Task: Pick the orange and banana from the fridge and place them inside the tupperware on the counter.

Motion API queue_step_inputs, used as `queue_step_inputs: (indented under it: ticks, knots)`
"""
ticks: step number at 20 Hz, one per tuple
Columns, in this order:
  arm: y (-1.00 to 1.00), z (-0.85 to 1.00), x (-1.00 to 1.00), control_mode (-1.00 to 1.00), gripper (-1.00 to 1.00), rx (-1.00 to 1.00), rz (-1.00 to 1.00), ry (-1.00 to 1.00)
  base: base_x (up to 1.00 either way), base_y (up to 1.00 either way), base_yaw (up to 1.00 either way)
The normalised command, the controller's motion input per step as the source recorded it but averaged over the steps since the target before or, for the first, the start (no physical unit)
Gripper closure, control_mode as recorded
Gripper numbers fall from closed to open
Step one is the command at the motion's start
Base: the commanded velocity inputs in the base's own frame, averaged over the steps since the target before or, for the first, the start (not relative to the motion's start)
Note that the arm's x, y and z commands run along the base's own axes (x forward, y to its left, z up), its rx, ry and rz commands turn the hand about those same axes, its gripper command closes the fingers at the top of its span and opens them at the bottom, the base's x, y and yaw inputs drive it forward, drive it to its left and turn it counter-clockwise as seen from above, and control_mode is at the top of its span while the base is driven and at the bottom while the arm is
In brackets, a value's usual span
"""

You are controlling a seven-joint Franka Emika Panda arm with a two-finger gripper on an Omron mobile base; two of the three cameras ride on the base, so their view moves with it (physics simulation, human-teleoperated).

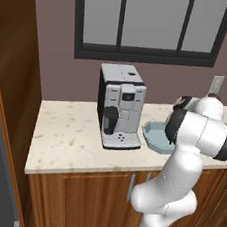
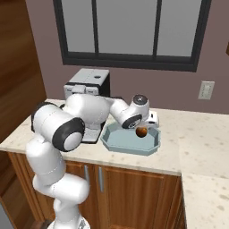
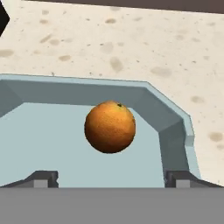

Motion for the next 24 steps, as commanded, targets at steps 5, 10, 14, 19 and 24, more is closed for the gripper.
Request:
queue_step_inputs:
  ticks: [5,10,14,19,24]
  knots:
    - [0.24,0.61,-0.91,-1.00,-1.00,-0.12,0.02,-0.03,0.00,0.00,0.00]
    - [0.51,0.36,-1.00,-1.00,-1.00,-0.13,0.05,-0.17,0.00,0.00,0.00]
    - [0.73,0.62,-0.88,-1.00,-1.00,-0.13,0.14,-0.21,0.00,0.00,0.00]
    - [0.49,0.82,-0.59,-1.00,-1.00,-0.05,0.22,-0.26,0.00,0.00,0.00]
    - [0.21,0.99,-0.37,-1.00,-1.00,-0.01,0.28,-0.27,0.00,0.00,0.00]
